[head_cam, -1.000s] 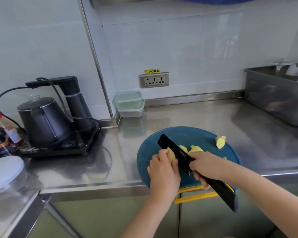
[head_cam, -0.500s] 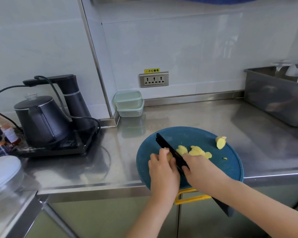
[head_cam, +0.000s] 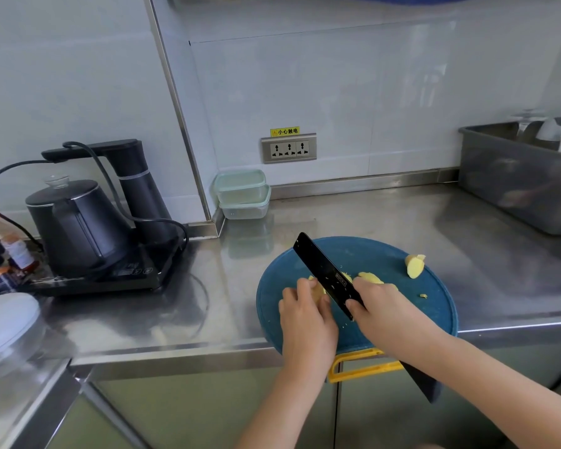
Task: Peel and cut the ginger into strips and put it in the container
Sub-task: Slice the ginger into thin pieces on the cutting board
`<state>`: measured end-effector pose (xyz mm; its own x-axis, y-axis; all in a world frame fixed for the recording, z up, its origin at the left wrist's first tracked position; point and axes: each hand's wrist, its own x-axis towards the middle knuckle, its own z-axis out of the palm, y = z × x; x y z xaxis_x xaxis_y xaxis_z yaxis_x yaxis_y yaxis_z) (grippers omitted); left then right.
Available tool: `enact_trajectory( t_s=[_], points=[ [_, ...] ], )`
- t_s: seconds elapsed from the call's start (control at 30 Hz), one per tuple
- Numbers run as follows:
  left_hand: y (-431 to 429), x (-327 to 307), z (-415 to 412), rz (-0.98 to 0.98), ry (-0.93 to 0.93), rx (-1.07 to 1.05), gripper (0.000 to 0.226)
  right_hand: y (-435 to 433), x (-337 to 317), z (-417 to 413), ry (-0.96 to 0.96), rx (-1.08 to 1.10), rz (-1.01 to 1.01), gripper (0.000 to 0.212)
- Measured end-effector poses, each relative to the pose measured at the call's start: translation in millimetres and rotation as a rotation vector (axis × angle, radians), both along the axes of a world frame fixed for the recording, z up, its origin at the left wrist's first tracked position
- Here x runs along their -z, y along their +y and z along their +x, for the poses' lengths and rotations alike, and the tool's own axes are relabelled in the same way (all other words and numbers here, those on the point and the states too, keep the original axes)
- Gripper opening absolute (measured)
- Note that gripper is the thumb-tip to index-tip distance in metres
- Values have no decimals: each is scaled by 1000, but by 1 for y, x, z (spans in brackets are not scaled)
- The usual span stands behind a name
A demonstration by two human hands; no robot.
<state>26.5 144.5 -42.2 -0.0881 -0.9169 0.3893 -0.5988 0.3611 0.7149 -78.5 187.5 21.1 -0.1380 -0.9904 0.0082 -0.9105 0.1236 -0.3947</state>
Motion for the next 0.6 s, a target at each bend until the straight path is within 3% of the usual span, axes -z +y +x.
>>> enact_trajectory(
  t_s=[0.6],
  points=[
    [0,0,0,-12,-13,4,14,0,2,-1,-55,-13,15,14]
  ],
)
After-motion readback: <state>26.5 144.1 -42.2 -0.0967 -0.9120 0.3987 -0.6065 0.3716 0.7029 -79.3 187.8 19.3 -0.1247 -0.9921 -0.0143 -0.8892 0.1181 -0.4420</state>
